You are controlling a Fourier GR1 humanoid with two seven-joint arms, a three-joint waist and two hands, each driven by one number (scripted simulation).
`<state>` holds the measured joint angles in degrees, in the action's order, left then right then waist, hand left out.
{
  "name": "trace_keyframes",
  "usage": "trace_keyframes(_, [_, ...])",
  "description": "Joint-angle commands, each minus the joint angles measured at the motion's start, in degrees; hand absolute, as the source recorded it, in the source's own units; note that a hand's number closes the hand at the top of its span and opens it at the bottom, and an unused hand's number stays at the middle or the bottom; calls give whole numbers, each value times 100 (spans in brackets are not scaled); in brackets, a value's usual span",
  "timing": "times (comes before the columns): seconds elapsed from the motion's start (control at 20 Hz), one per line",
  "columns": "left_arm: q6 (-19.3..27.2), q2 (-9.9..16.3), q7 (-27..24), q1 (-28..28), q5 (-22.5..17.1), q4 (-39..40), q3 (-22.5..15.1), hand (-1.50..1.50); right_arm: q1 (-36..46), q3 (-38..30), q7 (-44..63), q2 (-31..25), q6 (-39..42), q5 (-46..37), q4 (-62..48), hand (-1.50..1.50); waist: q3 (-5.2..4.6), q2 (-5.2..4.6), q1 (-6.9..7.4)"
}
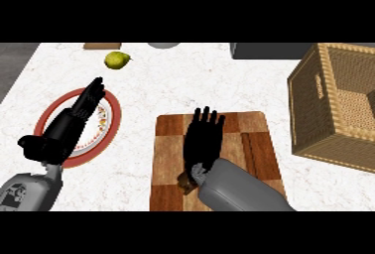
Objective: Pick the sweet potato from the cutting board and place it in the basket
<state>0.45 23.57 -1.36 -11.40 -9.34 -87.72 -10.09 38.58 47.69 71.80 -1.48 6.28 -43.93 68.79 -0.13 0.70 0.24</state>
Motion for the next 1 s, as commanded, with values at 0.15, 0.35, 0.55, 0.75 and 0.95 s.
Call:
trace_keyframes(0.15, [-137, 39, -106, 65, -57, 24, 119, 0, -104, 23, 1344, 140, 229, -114, -192, -150, 0, -34, 50])
trace_keyframes(0.35, [-137, 53, -149, 193, 80, 31, 56, 0, -421, 83, 1344, 140, 81, -224, -211, -150, 1, -31, 37])
trace_keyframes(0.55, [-108, 29, 158, -25, -10, -217, 133, 0, -423, -44, 1344, 140, 186, -199, -425, -150, 7, -44, 51])
trace_keyframes(0.75, [-48, -83, 96, 151, 105, -225, 23, 0, -439, -112, 1344, 141, 149, -301, -493, -150, 4, -34, 82])
trace_keyframes(0.95, [-58, -132, 51, -43, 154, -48, 74, 0, -708, -45, 1345, 142, 149, -336, -330, -150, 4, -38, -10])
